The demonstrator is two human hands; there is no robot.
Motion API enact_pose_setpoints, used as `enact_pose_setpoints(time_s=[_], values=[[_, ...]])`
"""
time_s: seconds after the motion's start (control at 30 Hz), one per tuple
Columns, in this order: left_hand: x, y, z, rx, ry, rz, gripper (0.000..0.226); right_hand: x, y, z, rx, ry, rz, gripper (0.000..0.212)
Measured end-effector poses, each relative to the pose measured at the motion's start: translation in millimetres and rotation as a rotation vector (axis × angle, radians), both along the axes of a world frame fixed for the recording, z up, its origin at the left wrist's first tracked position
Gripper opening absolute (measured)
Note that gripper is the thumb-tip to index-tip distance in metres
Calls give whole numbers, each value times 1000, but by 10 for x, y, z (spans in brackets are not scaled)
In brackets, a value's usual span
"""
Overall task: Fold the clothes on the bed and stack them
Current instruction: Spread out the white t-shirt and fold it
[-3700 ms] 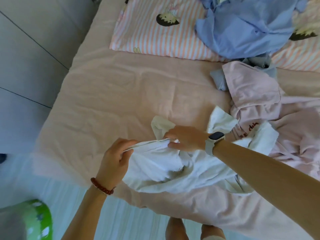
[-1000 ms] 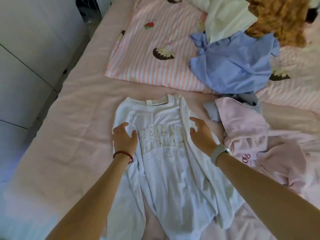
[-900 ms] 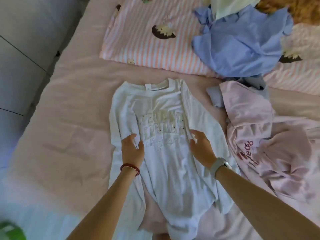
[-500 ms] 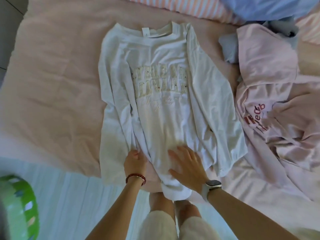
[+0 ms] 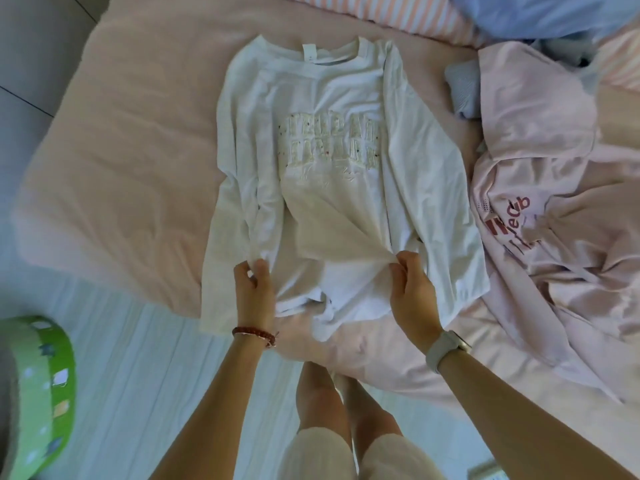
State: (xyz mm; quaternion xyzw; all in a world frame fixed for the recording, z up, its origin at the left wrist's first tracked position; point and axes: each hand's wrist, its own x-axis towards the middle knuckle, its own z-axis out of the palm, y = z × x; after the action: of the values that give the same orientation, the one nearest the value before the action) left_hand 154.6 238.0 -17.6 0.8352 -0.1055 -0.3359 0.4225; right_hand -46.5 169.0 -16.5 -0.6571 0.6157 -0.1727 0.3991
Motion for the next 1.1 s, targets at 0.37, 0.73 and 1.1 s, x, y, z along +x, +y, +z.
enact_pose_setpoints(time_s=[0.37, 0.73, 1.1], values=[[731, 629, 140, 425, 165, -315, 28, 43, -21, 24, 30, 357, 637, 30], [410, 997, 247, -2, 223, -68, 52, -195, 335, -162, -149, 272, 700, 49], [477, 1115, -32, 763, -241, -370, 62, -230, 250, -238, -77, 509, 741, 47]])
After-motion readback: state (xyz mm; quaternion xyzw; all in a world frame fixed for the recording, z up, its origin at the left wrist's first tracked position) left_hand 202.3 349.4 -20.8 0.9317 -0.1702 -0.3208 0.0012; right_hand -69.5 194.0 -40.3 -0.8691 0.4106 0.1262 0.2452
